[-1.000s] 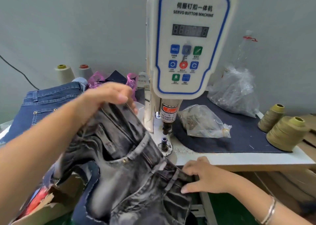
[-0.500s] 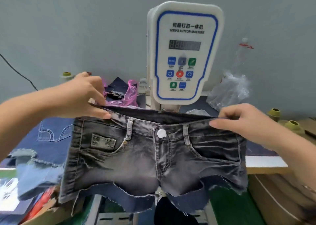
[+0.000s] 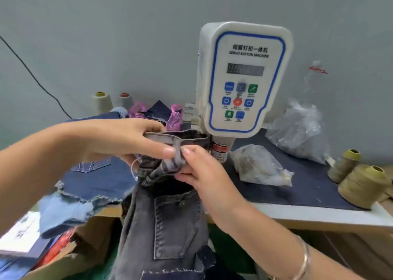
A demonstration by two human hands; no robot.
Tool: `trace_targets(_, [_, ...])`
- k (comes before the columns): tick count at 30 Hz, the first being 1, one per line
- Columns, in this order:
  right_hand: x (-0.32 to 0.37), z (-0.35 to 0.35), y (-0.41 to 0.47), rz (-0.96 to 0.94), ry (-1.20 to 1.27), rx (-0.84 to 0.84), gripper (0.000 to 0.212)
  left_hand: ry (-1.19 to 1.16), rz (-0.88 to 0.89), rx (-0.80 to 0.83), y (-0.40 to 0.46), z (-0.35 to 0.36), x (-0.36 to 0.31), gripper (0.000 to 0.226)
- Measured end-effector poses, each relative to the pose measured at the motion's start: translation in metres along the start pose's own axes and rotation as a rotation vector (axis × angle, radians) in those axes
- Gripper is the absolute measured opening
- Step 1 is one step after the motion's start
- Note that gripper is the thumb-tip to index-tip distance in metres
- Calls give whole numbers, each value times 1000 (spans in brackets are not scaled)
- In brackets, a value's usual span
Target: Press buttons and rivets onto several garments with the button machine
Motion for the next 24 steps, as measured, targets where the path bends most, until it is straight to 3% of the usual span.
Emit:
trace_targets(2, [8,7,-1,-216,-174,39,23,65,-17,57,-12,-11,10,44])
trace_targets(4, [1,6,-3,-413,-414,-75,36,56,19,81,-18,-18,16,23])
trace_targets(5, [-11,3,-2,-452,-483,-137,46,38,44,68,-20,-23,19,24])
trace_targets(7, [-45,0,5,-346,-438,-166,71,-46,113,-12,-25,-38,20,25])
trace_targets(9, [-81,7,17,-33,-140,-2,89,-151,181,-114,-29,-64,17,29])
trace_targets(11, [-90,24,28,80,32,150,90,-189,212,-221,-30,-99,16,34])
trace_targets(13, [-73,36,50,11,71,147,78,-162,188,-353,-29,-144,22,36])
trace_targets(16, [-23,55,99,-96,86,-28,56,93,79,-696,-31,-231,47,36])
trace_targets(18, [6,69,129,-124,-20,-106,50,491,-58,-921,-40,-280,68,46])
trace_targets(19, [11,77,147,-120,-143,-111,52,699,-147,-949,-37,-291,81,49])
trace_targets(21, [-3,97,161,-83,-481,-32,57,924,-267,-841,-30,-276,106,48])
trace_targets(24, [-54,117,158,-85,-916,105,64,897,-298,-451,3,-198,170,54])
Point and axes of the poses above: each hand's wrist, its own y-axis towards the middle knuckle, its own z-axis out of the palm, x = y × z, the point moved 7 cm from there along y, towards the middle knuckle, and after that the axes turned 15 degrees about z, right-handed, at the moved point
